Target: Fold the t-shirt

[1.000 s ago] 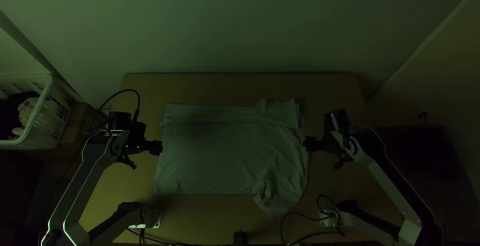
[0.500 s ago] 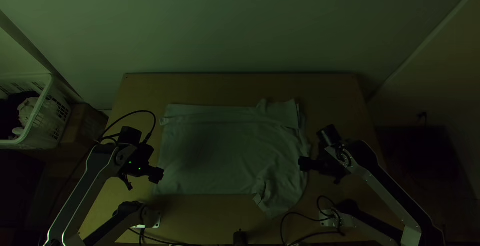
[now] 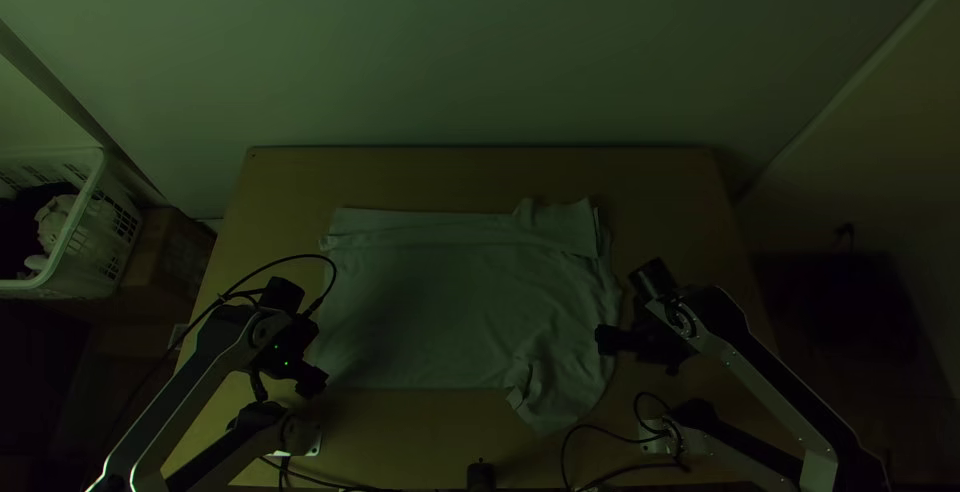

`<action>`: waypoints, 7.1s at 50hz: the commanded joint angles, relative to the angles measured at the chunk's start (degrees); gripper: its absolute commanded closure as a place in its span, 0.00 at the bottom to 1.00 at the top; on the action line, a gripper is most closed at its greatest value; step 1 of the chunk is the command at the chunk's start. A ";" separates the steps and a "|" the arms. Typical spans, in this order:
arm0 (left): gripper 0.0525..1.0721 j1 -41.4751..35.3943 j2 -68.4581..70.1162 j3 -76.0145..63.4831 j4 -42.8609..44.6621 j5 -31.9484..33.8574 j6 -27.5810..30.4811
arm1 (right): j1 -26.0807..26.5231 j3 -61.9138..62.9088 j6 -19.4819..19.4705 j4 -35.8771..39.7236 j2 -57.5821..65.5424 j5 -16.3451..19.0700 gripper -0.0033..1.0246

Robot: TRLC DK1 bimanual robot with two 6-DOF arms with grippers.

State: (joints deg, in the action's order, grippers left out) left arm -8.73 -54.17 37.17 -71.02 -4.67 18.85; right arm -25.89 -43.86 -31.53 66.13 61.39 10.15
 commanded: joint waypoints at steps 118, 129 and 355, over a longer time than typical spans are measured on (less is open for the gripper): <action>0.97 -4.80 -13.06 -1.48 11.52 -1.40 3.65 | -9.09 5.98 0.85 -8.03 11.30 4.09 0.97; 0.97 -0.06 -12.89 0.45 12.23 -1.40 6.64 | -1.71 3.07 6.48 -3.02 9.10 1.80 0.97; 0.05 27.45 -53.67 39.03 27.87 46.68 -5.49 | 23.87 -45.18 8.33 -18.76 20.44 -12.00 0.04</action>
State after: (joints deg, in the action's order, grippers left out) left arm 18.61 -105.93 78.02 -43.48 40.64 12.86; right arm -2.79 -91.05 -22.48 47.44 84.25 -1.93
